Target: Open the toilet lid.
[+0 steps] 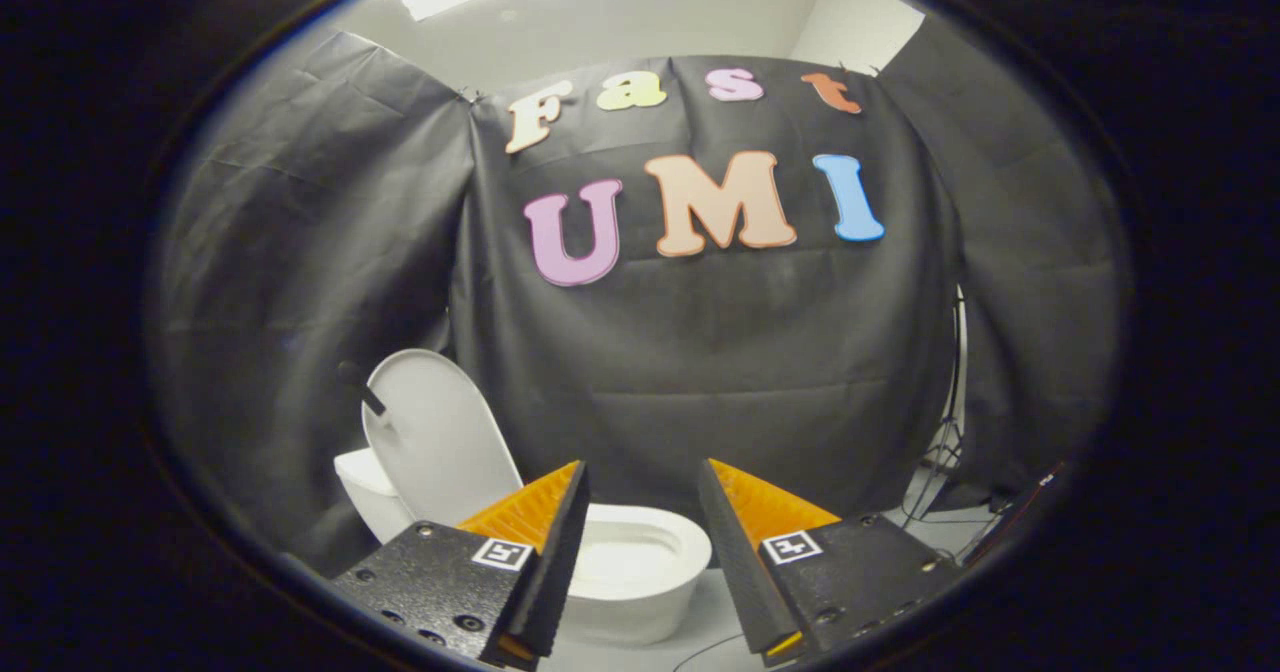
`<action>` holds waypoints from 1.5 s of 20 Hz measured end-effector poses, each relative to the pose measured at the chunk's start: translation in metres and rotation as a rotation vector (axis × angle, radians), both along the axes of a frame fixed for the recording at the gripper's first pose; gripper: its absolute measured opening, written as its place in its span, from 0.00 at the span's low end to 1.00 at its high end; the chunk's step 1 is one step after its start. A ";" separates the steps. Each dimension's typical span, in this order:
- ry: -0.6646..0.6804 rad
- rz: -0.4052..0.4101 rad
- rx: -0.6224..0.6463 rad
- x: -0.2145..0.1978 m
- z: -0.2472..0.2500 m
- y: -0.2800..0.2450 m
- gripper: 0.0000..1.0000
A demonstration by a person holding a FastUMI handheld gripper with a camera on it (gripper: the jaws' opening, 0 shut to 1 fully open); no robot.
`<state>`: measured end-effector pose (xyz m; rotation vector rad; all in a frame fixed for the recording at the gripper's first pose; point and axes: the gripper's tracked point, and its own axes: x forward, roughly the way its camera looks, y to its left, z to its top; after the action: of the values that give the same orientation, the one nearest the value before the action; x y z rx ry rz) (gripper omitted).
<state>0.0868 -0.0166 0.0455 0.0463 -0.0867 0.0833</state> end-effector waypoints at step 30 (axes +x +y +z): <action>0.195 0.035 0.314 -0.068 -0.164 -0.026 0.64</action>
<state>0.0191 -0.0423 -0.1188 0.3685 0.0968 0.0993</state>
